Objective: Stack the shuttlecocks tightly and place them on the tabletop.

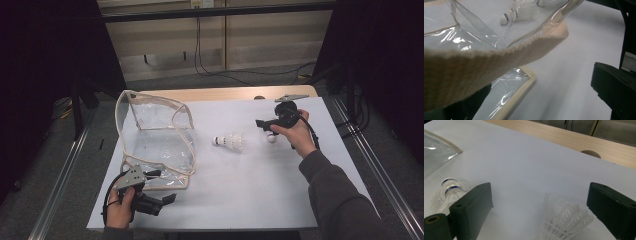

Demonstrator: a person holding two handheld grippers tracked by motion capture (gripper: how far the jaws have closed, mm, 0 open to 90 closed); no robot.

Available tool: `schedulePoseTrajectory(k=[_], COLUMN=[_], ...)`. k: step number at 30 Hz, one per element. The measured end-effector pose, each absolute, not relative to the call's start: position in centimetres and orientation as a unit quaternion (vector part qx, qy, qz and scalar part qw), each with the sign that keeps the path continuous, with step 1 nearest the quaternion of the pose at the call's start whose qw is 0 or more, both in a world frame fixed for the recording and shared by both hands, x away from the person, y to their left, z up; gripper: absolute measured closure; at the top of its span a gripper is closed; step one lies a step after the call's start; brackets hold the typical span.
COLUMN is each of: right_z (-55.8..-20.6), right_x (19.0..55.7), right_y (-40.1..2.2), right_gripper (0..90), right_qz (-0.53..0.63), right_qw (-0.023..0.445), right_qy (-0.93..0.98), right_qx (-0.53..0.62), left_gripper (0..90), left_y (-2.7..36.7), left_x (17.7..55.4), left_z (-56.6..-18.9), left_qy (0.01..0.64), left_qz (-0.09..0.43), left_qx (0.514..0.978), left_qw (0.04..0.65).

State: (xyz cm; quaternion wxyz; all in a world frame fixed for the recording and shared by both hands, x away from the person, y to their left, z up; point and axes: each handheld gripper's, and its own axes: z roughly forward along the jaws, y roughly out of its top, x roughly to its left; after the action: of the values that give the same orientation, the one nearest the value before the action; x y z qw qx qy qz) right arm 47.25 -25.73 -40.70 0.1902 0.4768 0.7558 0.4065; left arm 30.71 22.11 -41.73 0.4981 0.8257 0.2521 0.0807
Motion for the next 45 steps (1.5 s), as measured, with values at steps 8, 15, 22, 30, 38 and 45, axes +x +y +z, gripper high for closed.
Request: schedulePoseTrajectory(k=[8, 15, 22, 30, 38, 45], right_z=[-40.7, -40.9, -41.7, -42.5, -42.6, -42.1], right_x=[47.8, 48.4, 48.8, 49.2, 48.8, 48.0], right_y=[-26.4, -26.7, -26.8, -26.6, -26.8, -27.1], right_gripper=[6.5, 8.2, 10.3, 14.9, 21.3, 26.9], right_qz=[0.403, 0.396, 0.390, 0.383, 0.370, 0.369], right_qw=[0.196, 0.202, 0.199, 0.190, 0.169, 0.173], right_qy=[0.750, 0.752, 0.754, 0.763, 0.774, 0.781], right_qx=[0.486, 0.487, 0.489, 0.485, 0.485, 0.472], left_gripper=[3.0, 3.0, 3.0, 3.0, 3.0, 3.0], left_y=[22.1, 22.1, 22.1, 22.1, 22.0, 22.0], left_x=[30.7, 30.7, 30.7, 30.7, 30.7, 30.7], left_z=[-41.8, -41.8, -41.8, -41.8, -41.8, -41.8], left_qy=[0.254, 0.254, 0.255, 0.254, 0.255, 0.256], left_qz=[0.079, 0.080, 0.078, 0.078, 0.078, 0.079], left_qx=[0.824, 0.825, 0.824, 0.824, 0.824, 0.824], left_qw=[0.500, 0.499, 0.500, 0.501, 0.500, 0.499])
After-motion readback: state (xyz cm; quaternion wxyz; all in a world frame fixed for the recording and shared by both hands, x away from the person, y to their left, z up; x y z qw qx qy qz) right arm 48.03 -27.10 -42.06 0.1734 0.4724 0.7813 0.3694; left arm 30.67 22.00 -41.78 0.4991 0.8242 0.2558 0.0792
